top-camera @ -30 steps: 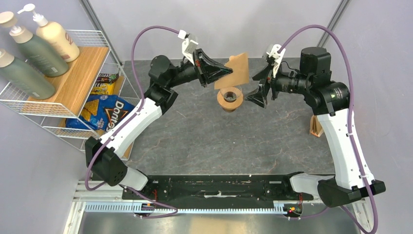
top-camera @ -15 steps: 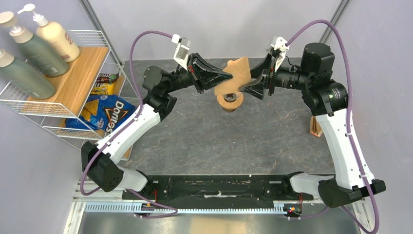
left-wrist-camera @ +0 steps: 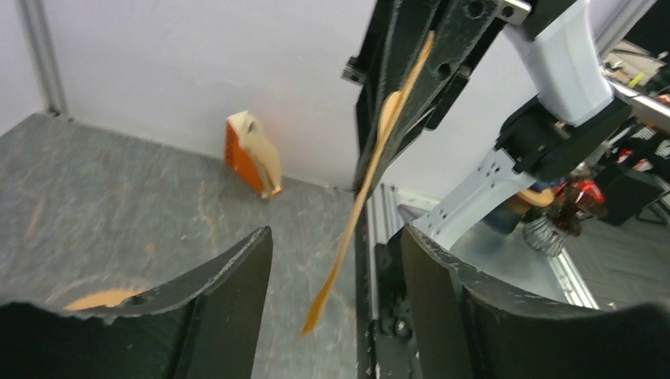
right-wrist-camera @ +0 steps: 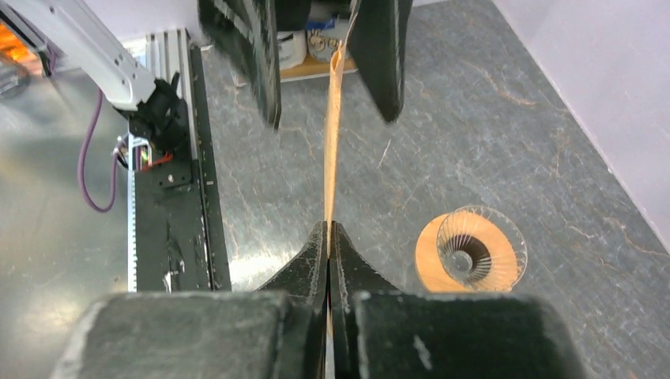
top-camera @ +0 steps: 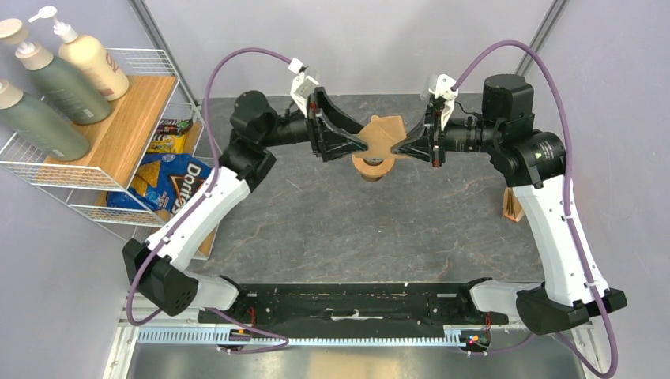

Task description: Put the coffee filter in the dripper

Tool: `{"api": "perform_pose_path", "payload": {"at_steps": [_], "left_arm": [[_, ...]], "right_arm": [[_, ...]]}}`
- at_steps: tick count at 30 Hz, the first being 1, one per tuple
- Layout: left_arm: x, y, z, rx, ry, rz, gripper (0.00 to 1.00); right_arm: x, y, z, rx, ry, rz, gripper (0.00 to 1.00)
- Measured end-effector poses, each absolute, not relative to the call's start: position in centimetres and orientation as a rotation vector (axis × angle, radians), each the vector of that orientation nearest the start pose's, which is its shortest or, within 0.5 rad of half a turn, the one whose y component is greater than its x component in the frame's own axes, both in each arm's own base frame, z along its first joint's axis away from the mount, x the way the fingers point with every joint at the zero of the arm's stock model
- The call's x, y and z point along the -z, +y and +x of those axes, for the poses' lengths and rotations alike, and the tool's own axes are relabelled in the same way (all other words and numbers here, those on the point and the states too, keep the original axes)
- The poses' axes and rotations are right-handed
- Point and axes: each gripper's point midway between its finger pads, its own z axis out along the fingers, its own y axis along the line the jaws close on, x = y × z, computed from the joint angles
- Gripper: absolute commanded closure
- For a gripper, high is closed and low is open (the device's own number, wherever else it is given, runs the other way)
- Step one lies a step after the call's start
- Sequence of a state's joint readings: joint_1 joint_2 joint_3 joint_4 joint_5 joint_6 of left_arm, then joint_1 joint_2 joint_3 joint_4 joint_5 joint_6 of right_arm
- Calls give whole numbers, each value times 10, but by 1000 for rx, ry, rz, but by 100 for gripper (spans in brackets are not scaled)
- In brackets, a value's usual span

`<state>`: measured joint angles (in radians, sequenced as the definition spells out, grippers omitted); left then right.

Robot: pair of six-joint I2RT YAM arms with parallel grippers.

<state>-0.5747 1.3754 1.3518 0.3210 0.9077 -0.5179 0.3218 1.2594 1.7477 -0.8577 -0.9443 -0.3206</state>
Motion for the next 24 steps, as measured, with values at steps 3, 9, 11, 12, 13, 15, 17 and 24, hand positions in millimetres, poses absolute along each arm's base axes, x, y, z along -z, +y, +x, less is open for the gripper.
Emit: {"api": "perform_pose_path", "payload": {"at_steps": [3, 9, 11, 12, 13, 15, 17, 24], "left_arm": [[-429, -309, 247, 1405, 1345, 950, 25], [-423, -281, 225, 1281, 1323, 1117, 35], [-432, -285, 214, 1272, 1282, 1178, 40], [-436, -287, 209, 1267, 1264, 1206, 41], [-438, -289, 205, 1261, 1250, 1226, 43], [-439, -293, 197, 1256, 1228, 1273, 47], [-432, -296, 190, 1259, 1228, 1309, 50], [-413, -299, 171, 1290, 1248, 1390, 60]], "right_arm": [[-417, 214, 226, -875, 1491, -1208, 100], [-397, 212, 205, -820, 1433, -1386, 100], [-391, 216, 195, -818, 1397, -1459, 100], [-388, 218, 191, -818, 1384, -1489, 100], [-385, 220, 188, -819, 1375, -1513, 100], [-380, 223, 183, -820, 1361, -1555, 100], [-377, 224, 181, -819, 1359, -1577, 100], [-371, 224, 179, -813, 1379, -1600, 100]]}}
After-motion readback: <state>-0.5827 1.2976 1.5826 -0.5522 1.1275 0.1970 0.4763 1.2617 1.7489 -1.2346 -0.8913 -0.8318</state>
